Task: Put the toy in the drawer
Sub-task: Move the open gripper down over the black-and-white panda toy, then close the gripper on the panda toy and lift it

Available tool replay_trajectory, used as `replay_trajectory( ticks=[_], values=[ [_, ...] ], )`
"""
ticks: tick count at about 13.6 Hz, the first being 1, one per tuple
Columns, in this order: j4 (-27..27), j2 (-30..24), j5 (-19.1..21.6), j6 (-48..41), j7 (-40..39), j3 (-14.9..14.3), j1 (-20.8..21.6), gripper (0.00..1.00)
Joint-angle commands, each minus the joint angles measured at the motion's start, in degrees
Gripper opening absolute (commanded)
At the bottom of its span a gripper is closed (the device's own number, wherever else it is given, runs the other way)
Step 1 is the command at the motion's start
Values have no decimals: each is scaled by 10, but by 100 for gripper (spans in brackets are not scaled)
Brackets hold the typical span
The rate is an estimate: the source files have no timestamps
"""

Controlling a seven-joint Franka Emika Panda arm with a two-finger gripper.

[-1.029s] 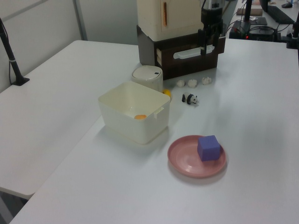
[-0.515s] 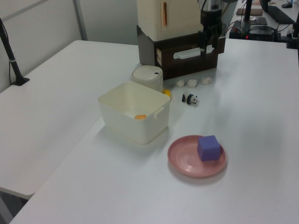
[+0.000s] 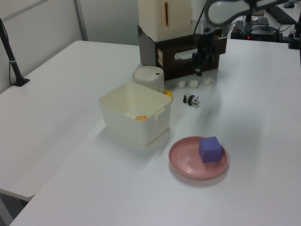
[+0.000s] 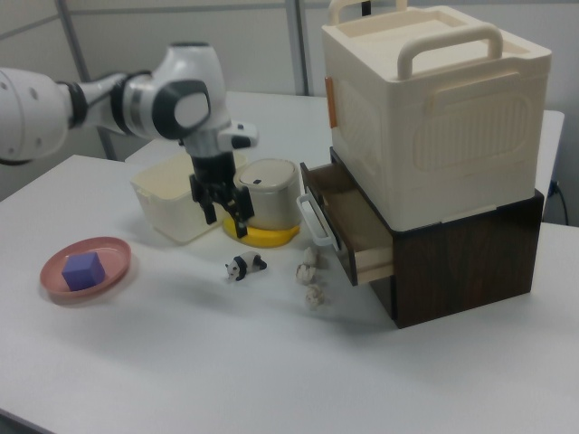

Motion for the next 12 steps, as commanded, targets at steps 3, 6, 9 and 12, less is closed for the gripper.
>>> replay_trajectory(
  ticks=[3,6,9,12],
  values=[
    [-2,71,5,73,34,-1,7,97],
    [-2,98,5,106,64,0,19,93],
    [-2,114,4,125,99,0,35,85],
    [0,115,4,132,98,0,36,4]
  ],
)
